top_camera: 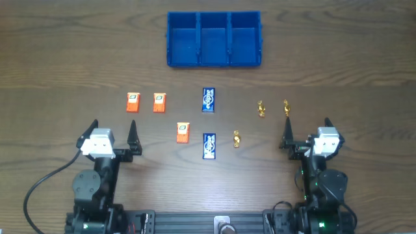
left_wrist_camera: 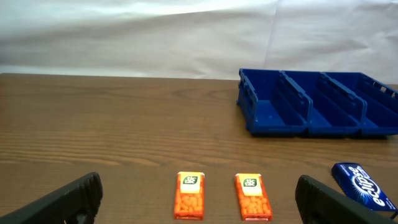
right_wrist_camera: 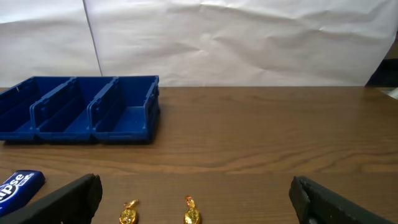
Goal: Sort Candies Into Trays
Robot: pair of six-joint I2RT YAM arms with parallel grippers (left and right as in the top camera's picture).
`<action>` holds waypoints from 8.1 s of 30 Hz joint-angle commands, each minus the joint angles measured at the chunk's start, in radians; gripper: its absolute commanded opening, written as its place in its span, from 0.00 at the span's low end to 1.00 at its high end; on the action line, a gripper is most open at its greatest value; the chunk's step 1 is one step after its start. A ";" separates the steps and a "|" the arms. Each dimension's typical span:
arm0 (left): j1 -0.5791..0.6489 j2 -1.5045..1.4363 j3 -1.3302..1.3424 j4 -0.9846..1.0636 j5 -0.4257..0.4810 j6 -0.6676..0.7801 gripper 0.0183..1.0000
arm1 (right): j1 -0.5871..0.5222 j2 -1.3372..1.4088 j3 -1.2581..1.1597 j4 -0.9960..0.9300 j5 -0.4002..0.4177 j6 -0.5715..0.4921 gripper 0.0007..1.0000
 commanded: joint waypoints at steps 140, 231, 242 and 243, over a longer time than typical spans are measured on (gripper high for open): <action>0.062 1.797 1.002 -0.401 0.049 0.095 0.80 | -0.006 -0.008 -0.005 -0.001 0.004 -0.009 1.00; -0.300 1.685 0.901 -0.201 -0.139 -0.272 0.96 | -0.006 -0.008 -0.005 -0.001 0.005 -0.009 1.00; -0.269 1.757 0.900 -0.157 -0.131 -0.327 0.92 | -0.006 -0.008 -0.005 -0.001 0.004 -0.009 1.00; -0.266 1.757 0.900 -0.165 -0.130 -0.333 0.92 | -0.006 -0.008 -0.005 -0.001 0.004 -0.009 1.00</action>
